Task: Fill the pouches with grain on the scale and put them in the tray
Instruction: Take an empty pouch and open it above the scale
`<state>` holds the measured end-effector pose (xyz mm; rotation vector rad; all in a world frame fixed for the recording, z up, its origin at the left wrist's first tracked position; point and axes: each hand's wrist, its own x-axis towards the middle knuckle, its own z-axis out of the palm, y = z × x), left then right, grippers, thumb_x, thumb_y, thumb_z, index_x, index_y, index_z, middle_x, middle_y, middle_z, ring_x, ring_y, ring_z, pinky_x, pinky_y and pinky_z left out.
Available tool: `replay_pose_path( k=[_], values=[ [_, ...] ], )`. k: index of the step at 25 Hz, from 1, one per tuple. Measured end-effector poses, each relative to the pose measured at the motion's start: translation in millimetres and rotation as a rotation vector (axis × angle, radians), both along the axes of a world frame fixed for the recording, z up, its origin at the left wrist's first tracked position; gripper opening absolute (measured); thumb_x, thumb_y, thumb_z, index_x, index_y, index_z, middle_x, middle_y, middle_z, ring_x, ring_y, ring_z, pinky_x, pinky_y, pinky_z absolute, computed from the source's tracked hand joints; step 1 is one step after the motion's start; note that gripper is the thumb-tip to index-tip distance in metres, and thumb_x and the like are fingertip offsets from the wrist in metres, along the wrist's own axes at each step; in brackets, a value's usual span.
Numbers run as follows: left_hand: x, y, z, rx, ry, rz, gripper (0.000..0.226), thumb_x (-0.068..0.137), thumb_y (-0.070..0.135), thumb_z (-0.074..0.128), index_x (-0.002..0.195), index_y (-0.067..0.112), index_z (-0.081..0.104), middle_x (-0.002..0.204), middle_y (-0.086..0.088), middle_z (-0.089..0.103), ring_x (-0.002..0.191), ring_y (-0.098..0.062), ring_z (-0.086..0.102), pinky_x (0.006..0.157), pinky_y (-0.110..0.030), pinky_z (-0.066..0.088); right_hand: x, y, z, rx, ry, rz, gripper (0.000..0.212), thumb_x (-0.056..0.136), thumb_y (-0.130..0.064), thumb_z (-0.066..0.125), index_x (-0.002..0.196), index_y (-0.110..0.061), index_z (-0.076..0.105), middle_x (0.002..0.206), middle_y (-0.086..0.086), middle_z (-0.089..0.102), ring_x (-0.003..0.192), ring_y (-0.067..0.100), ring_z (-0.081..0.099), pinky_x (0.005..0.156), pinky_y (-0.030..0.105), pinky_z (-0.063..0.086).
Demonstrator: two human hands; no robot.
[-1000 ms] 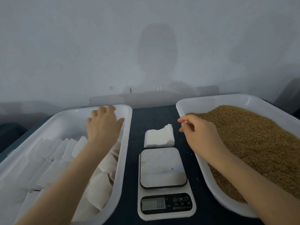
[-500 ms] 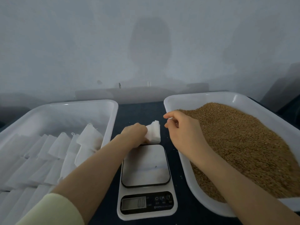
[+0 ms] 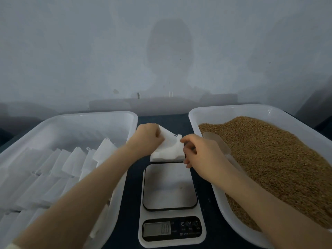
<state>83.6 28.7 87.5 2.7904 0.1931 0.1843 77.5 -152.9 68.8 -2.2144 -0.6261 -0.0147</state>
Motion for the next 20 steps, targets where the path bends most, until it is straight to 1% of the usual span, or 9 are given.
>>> replay_pose_path(
  k=[1,3,5,7,10,14,17,19,20],
  values=[
    [-11,5,7,-0.047,-0.039,-0.010,0.016,0.092,0.022,0.055,0.079,0.014,0.052,0.071,0.004,0.055,0.066,-0.018,0.051,0.052,-0.021,0.034,1,1,1,0.038,0.015,-0.015,0.029,0.096,-0.014,0.050,0.125,-0.019,0.052,0.099,-0.003,0.059,0.071,0.009,0.064,0.063,0.023,0.058],
    [-35,10,13,-0.296,-0.049,-0.076,0.003,0.092,0.024,0.058,0.091,0.026,0.057,0.071,0.008,0.066,0.066,-0.011,0.062,0.054,-0.017,0.042,1,3,4,0.085,0.045,-0.043,0.036,0.095,-0.016,0.052,0.130,-0.023,0.047,0.112,-0.004,0.055,0.071,0.009,0.064,0.059,0.019,0.056],
    [-58,6,12,-0.644,-0.035,-0.179,0.017,0.094,0.019,0.058,0.104,0.033,0.060,0.079,0.008,0.074,0.072,-0.008,0.070,0.062,-0.016,0.053,-2,5,7,0.112,0.066,-0.053,0.042,0.095,-0.019,0.053,0.135,-0.026,0.042,0.123,-0.006,0.051,0.067,0.009,0.065,0.055,0.017,0.054],
    [-69,2,6,-0.883,-0.052,-0.225,0.022,0.095,0.013,0.057,0.111,0.027,0.062,0.086,0.005,0.076,0.080,-0.013,0.072,0.067,-0.022,0.057,-6,5,11,0.148,0.089,-0.042,0.046,0.096,-0.022,0.052,0.139,-0.027,0.037,0.124,-0.006,0.052,0.061,0.007,0.066,0.052,0.014,0.051],
    [-69,-1,1,-0.963,-0.077,-0.188,0.020,0.096,0.010,0.055,0.105,0.024,0.066,0.090,0.005,0.075,0.083,-0.013,0.072,0.067,-0.021,0.057,-8,1,16,0.194,0.147,-0.013,0.041,0.096,-0.023,0.052,0.136,-0.023,0.042,0.101,-0.006,0.065,0.056,0.001,0.065,0.046,0.008,0.043],
    [-72,-4,0,-0.967,-0.075,-0.194,0.014,0.095,0.018,0.057,0.099,0.024,0.069,0.090,0.006,0.075,0.082,-0.011,0.072,0.066,-0.018,0.055,-9,-4,21,0.300,0.141,-0.020,0.022,0.094,-0.017,0.056,0.116,-0.019,0.059,0.075,-0.006,0.067,0.056,0.006,0.064,0.049,0.013,0.045],
    [-72,-5,2,-1.033,-0.100,-0.150,0.025,0.096,0.032,0.051,0.094,0.018,0.072,0.086,0.001,0.075,0.080,-0.014,0.072,0.065,-0.023,0.057,-10,-5,21,0.201,-0.013,-0.005,0.011,0.094,-0.019,0.055,0.095,-0.024,0.066,0.059,-0.010,0.060,0.055,-0.001,0.058,0.053,0.010,0.043],
    [-70,-2,3,-1.026,-0.113,-0.117,0.025,0.096,0.030,0.053,0.090,0.018,0.075,0.084,0.000,0.075,0.077,-0.015,0.071,0.069,-0.029,0.059,-12,-3,19,0.120,-0.127,0.023,0.014,0.095,-0.018,0.053,0.094,-0.020,0.067,0.061,-0.015,0.055,0.062,-0.007,0.055,0.058,0.006,0.040],
    [-70,-2,2,-0.969,-0.112,-0.133,0.021,0.094,0.026,0.058,0.085,0.023,0.076,0.082,0.003,0.074,0.074,-0.012,0.070,0.070,-0.027,0.058,-13,-2,18,0.100,-0.165,0.026,0.015,0.096,-0.017,0.052,0.095,-0.018,0.067,0.064,-0.016,0.054,0.066,-0.009,0.054,0.060,0.005,0.038]
  ],
)
